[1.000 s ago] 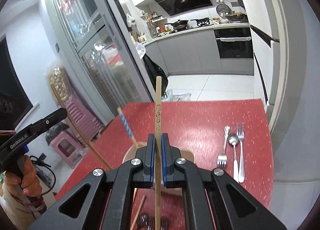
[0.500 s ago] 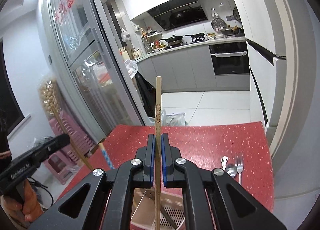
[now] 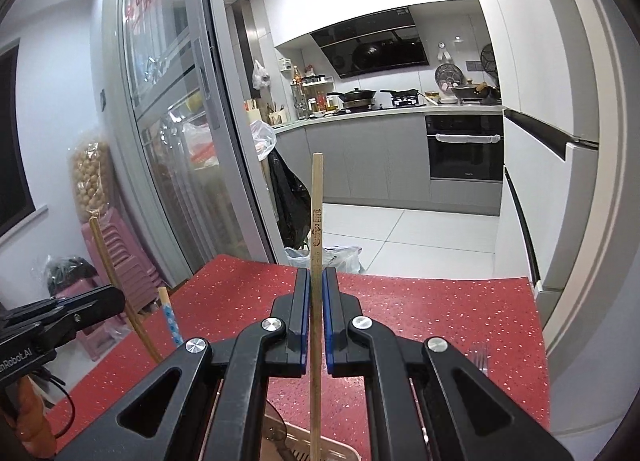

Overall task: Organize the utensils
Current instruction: 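Lift both chopsticks and lower them into the beige holder, opening both tools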

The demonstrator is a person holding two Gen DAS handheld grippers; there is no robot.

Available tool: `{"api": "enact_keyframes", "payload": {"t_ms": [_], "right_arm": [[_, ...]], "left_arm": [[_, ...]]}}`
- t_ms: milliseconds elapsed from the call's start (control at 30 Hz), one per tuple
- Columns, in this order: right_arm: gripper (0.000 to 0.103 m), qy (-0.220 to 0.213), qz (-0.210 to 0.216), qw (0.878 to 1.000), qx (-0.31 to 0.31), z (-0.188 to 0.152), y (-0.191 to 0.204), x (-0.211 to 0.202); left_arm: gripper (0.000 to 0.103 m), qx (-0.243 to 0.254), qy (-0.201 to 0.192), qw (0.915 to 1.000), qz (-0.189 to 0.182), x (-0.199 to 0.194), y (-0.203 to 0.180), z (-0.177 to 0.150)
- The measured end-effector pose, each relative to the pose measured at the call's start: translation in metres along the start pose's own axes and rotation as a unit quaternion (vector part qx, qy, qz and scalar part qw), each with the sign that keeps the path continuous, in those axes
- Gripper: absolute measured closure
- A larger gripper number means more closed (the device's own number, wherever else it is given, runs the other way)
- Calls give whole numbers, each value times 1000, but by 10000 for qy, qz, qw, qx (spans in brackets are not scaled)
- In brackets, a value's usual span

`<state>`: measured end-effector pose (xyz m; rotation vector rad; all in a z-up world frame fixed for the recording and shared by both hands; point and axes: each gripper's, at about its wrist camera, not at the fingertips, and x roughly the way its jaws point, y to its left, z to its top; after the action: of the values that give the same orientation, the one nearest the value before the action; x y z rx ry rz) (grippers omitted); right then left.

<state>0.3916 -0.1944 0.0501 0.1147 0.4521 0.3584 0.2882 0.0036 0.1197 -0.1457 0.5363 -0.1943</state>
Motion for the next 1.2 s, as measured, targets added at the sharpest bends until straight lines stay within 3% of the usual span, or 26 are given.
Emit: {"api": "enact_keyframes", "payload": {"t_ms": [333, 767, 1000, 1200], "right_arm": [[97, 64, 88, 9999, -108, -29, -5, 11], [97, 159, 133, 9998, -50, -61, -15, -17], [96, 385, 102, 9989, -239, -67, -10, -25], [96, 665, 190, 9975, -106, -65, -14, -24]], "left_arm": [[73, 47, 229, 9995, 192, 21, -2, -30], [73, 356, 22, 9976, 600, 10, -6, -47], [73, -82, 355, 9975, 604, 15, 10, -51], [73, 212, 464, 9955, 802, 12, 2, -54]]}}
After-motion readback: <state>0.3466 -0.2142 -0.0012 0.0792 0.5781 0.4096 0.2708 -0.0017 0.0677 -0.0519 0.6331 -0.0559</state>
